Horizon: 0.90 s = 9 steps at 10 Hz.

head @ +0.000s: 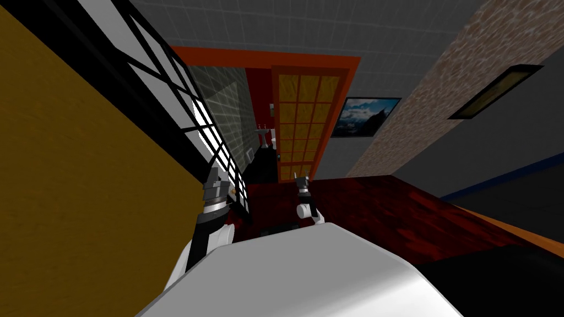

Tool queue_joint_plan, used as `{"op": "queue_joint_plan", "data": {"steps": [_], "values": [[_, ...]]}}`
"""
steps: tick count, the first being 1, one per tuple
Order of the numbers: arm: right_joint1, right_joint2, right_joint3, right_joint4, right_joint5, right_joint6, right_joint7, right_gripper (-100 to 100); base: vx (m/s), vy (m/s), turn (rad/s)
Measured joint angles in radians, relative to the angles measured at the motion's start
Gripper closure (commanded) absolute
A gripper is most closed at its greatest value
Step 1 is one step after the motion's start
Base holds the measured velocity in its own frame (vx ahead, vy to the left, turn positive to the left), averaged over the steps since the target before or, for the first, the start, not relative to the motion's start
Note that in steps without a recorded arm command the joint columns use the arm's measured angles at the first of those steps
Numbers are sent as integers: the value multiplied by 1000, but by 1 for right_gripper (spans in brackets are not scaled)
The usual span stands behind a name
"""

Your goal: Pull the door open

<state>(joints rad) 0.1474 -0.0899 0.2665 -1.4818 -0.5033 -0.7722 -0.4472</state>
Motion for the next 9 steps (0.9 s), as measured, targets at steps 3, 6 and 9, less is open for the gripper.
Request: {"op": "queue_joint_plan", "data": {"steps": [3,6,9], "values": [[-25,2,18,71,-32,-24,-42,-100,65,-41,44],[-46,4,36,130,-64,-42,-81,-100,66,-35,42],[-69,8,52,189,-98,-59,-119,-100,68,-32,37]]}}
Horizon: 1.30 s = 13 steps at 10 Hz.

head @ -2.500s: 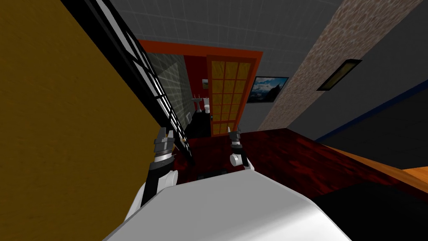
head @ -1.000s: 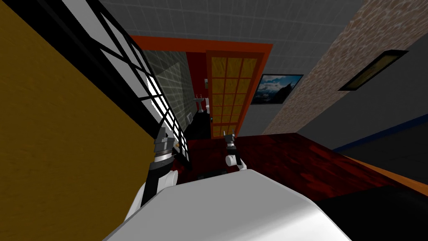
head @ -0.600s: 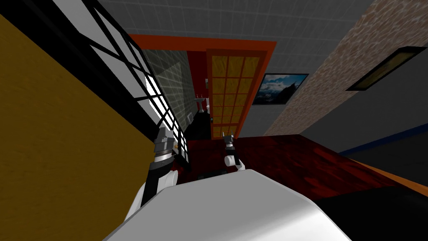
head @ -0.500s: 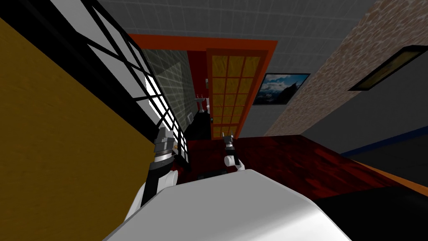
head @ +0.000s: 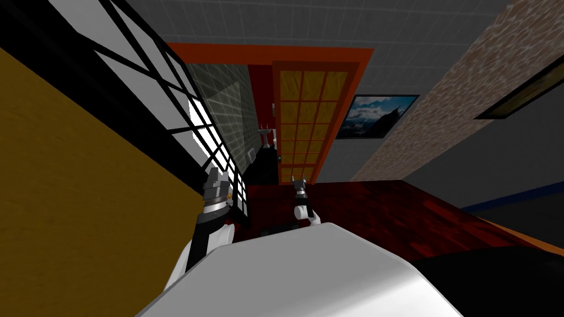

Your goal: Pull the door open

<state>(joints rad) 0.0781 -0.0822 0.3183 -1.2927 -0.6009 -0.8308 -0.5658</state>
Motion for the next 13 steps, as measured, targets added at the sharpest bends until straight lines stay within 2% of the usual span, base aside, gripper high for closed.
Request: {"op": "queue_joint_plan", "data": {"steps": [5,9,13], "values": [[-46,7,28,119,-52,-39,-70,-100,76,-19,50],[-70,17,50,191,-93,-61,-116,-100,67,-12,35],[-104,24,74,285,-142,-91,-177,-100,95,-8,53]]}}
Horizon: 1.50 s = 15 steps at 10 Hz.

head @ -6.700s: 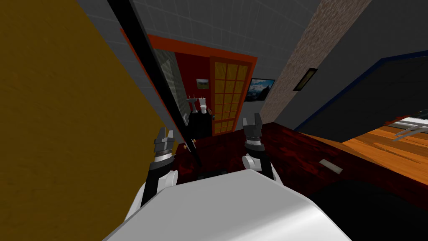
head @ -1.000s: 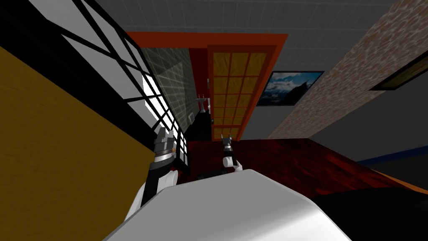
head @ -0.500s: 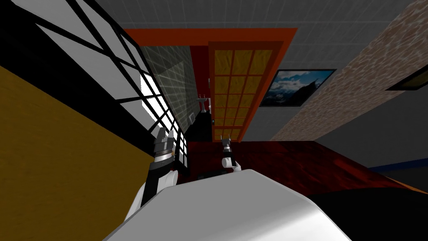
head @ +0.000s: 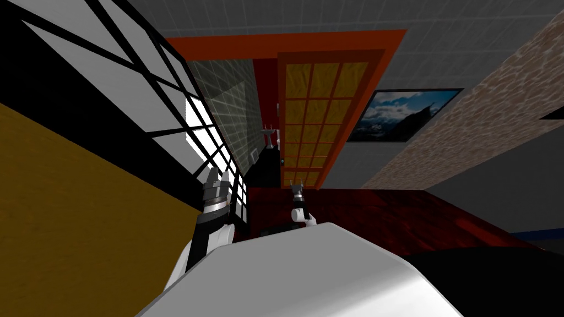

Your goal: Pull the door open

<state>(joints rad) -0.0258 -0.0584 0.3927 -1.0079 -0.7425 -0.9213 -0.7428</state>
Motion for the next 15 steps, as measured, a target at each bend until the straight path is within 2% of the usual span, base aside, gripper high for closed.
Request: {"op": "queue_joint_plan", "data": {"steps": [8,12,15], "values": [[-68,29,45,180,-89,-54,-108,-100,107,-4,48],[-108,51,70,286,-139,-87,-170,-100,158,0,43],[-119,65,87,331,-170,-103,-203,-100,160,-1,28]]}}
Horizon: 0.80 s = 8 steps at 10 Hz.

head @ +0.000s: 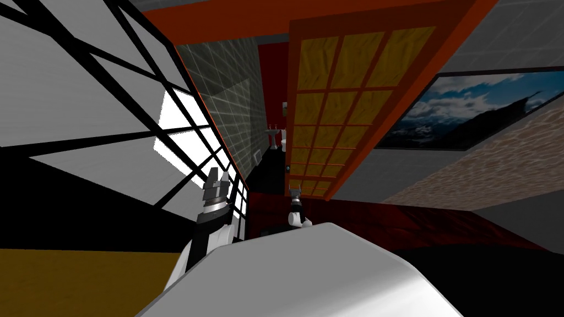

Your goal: Pull the door open

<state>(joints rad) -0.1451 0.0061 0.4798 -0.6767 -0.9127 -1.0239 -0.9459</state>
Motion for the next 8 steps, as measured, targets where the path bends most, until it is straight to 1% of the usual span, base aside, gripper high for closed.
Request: {"op": "queue_joint_plan", "data": {"steps": [2,5,7,8], "values": [[-13,8,7,34,-14,-11,-20,-100,148,19,9],[-35,24,19,91,-38,-28,-53,-100,197,25,6],[-43,33,26,114,-52,-35,-69,-100,200,40,3],[-42,35,29,115,-59,-36,-71,-100,89,25,-3]]}}
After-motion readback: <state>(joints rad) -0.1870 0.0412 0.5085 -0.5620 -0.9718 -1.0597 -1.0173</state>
